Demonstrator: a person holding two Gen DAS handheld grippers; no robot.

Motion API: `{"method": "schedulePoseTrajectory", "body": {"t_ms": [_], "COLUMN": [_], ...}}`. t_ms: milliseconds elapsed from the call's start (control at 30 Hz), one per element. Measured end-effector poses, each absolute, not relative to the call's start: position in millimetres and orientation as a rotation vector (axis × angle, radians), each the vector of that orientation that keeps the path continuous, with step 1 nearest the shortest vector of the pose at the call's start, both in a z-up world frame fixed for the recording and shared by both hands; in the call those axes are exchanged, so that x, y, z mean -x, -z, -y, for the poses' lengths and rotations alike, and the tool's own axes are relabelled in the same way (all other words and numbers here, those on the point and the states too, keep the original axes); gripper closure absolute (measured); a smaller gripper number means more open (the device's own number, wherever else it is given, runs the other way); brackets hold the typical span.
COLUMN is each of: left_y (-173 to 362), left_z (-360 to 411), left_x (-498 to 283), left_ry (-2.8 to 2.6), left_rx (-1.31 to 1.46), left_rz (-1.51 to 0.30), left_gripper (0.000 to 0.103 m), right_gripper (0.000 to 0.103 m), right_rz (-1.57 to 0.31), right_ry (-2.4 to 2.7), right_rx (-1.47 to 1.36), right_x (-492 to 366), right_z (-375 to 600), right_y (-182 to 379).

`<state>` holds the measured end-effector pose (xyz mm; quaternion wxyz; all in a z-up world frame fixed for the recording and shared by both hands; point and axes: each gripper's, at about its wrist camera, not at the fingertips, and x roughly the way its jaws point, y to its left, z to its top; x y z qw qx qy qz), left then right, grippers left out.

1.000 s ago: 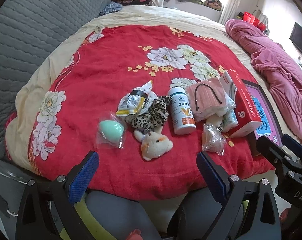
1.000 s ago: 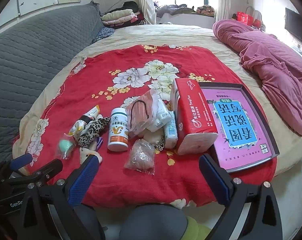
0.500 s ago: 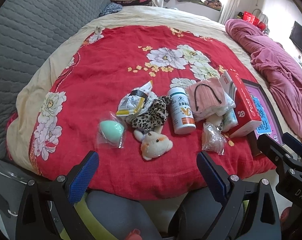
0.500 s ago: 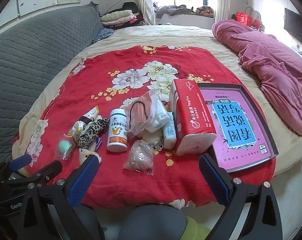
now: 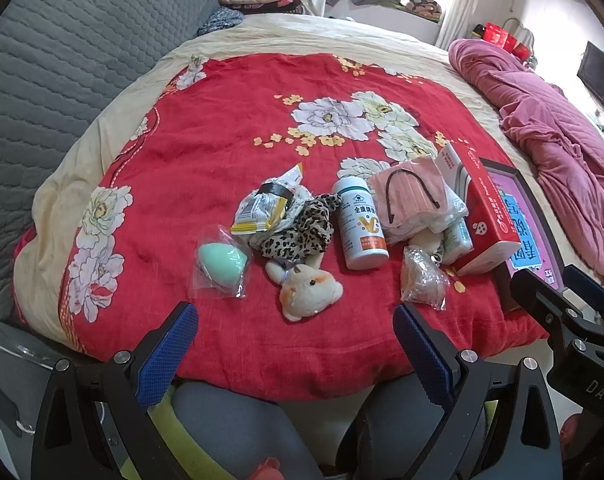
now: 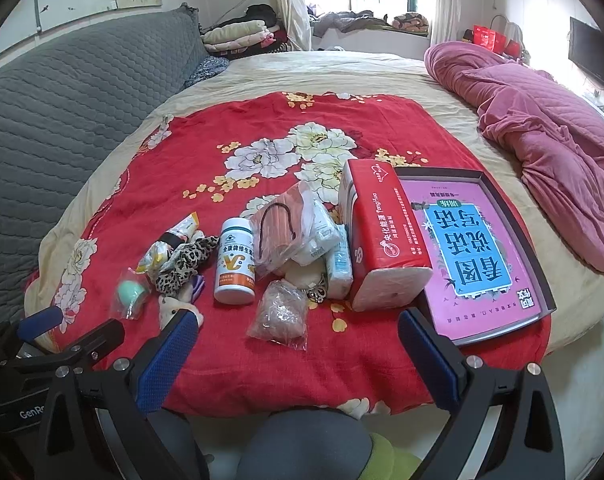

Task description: Organize soft objects

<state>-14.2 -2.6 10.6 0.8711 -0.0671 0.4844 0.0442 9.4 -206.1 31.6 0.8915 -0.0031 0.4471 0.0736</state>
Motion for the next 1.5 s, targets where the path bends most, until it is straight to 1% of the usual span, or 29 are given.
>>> {"method": "schedulePoseTrajectory", "body": {"t_ms": [700, 933, 1200, 1500], "left_y": [-2.9, 17.9, 50.9, 87.6], "left_z": [-7.0, -44.3, -97.0, -98.0], "left_x": [11.8, 4.7, -5.9, -50.9], "left_ry": [-0.078, -0.088, -0.147, -0.157], "left_rx": [0.171, 0.253, 0.323, 0.273], "left_rz": [-1.026, -1.062, -1.107, -1.158], "left_gripper": [0.004, 0.004, 0.004, 0.004], "right_gripper": [0.002, 0.002, 0.002, 0.002], "right_rz": [-0.941, -0.973, -1.068, -1.12], "right_ry": [-0.147, -0.151, -0.163, -0.159], "right_rx": [0.01, 0.02, 0.007, -0.026], "right_x": [-11.4, -20.2, -34.1, -56.0], "right_z": [207.4, 204.0, 191.3, 178.3], "right_y": [-22.6, -7.6, 31.6, 59.7]}}
